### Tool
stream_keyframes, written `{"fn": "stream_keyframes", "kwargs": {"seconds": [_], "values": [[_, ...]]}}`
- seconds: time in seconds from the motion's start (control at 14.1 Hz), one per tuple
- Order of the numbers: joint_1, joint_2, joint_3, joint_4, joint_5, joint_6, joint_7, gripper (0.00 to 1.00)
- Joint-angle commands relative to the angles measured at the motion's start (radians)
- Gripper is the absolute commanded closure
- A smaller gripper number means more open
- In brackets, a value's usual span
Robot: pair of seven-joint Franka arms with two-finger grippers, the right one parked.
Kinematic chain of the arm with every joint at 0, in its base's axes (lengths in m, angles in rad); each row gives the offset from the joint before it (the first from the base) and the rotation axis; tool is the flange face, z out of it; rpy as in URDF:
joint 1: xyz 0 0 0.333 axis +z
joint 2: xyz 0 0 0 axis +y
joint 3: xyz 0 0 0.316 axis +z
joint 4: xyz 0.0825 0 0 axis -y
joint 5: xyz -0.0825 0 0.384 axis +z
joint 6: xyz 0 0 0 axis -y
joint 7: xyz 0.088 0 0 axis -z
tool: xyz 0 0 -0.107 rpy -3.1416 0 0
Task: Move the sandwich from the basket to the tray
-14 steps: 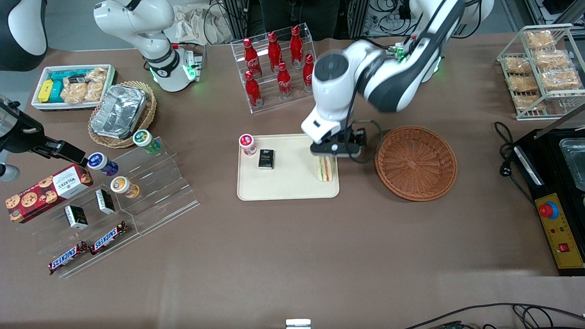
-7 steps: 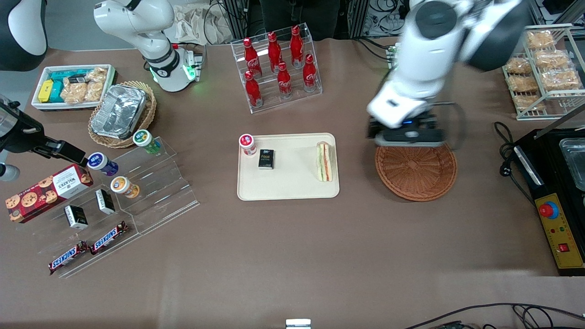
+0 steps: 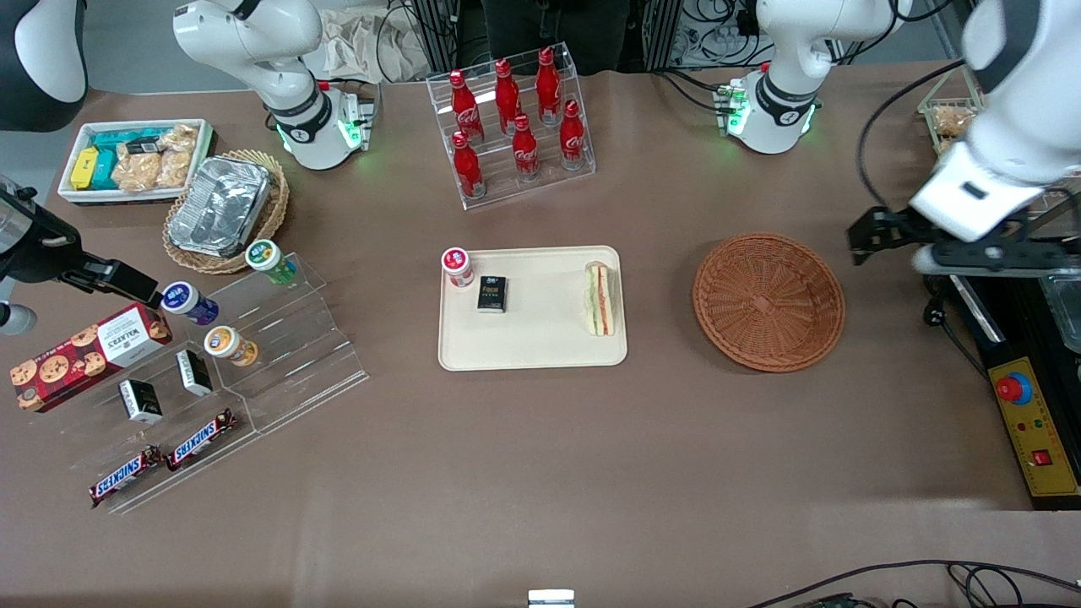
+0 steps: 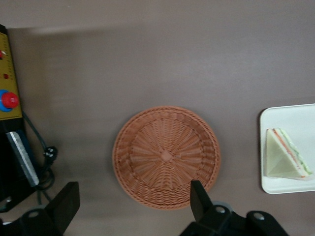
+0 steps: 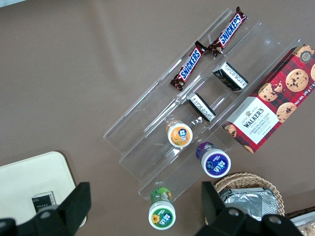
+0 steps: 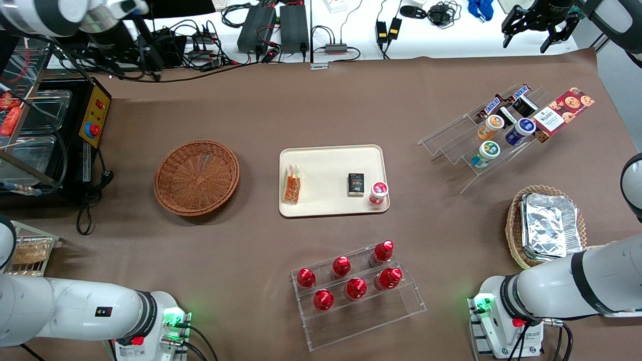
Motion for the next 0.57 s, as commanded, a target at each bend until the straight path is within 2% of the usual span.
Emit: {"fn": "stream_keyframes", "kwargs": {"seconds": [0.0,0.5], "values": [[0.014,-0.058,-0.011,-0.055,-0.019,-0.007,0.051,0.0],[0.012,-0.015,-0.019,0.039,-0.034,-0.032,0.045,0.0]]}}
